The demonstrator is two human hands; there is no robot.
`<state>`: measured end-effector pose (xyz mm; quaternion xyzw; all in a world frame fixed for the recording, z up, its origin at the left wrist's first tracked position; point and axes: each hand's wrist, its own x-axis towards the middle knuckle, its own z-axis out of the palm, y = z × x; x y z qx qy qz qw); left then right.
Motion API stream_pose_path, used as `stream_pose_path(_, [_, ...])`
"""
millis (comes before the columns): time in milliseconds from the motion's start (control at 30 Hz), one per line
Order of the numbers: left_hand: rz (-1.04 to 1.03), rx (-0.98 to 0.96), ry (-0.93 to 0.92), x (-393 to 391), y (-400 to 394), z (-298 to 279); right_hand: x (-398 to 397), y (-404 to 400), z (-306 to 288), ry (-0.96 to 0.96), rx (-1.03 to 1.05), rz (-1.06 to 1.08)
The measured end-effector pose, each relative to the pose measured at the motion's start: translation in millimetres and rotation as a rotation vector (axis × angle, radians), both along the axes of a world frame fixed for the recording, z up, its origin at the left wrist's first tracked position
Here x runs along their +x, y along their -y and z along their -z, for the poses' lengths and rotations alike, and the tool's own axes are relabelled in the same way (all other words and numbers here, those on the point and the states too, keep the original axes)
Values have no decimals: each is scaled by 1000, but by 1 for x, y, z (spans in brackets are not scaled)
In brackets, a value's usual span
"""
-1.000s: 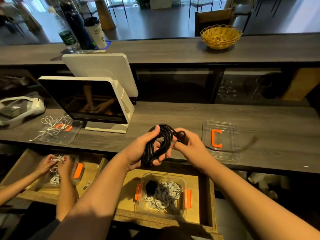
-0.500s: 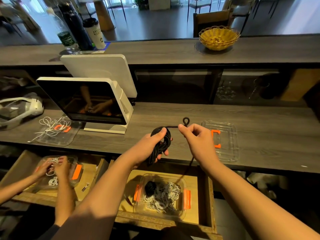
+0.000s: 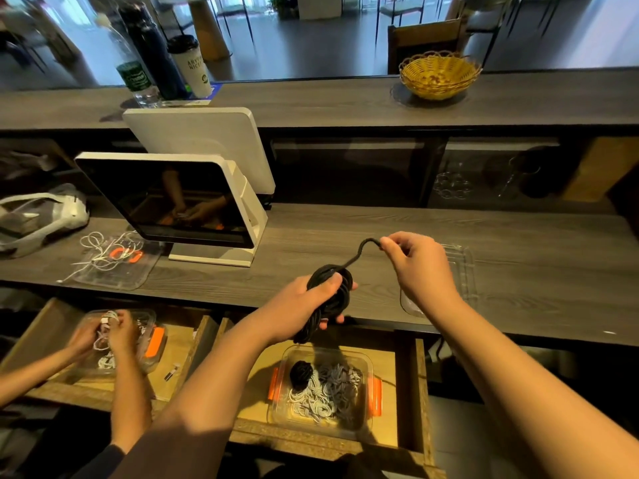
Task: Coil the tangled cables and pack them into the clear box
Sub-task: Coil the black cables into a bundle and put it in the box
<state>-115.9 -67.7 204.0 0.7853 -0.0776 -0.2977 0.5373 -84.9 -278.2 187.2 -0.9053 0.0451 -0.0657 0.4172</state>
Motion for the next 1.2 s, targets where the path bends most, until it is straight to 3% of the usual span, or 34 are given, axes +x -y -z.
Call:
stream_pose_path(133, [77, -43, -64, -2, -1, -6, -2, -10, -6, -53, -169, -225])
stream_pose_path(300, [78, -93, -152, 0, 1, -7, -23, -21, -4, 14, 159, -492])
stream_pose_path(567, [-107, -267, -112, 0, 7, -10, -31, -31, 4, 153, 213, -316])
stream_pose_path(700, [-314, -317, -36, -4, 18, 2, -42, -44, 3, -14, 344, -131])
stream_pose_path(833, [-460, -412, -48, -8, 31, 4, -48, -52, -5, -32, 407, -143])
stream_pose_path(933, [-499, -482, -37, -11, 37, 4, -47, -57, -9, -136, 574, -164])
stream_pose_path(1033, [-563, -465, 18, -15, 44, 8, -49, -60, -8, -178, 719, -204])
stream_pose_path(1200, [-597, -439, 32, -15, 50, 14, -54, -56, -11, -269, 792, -257])
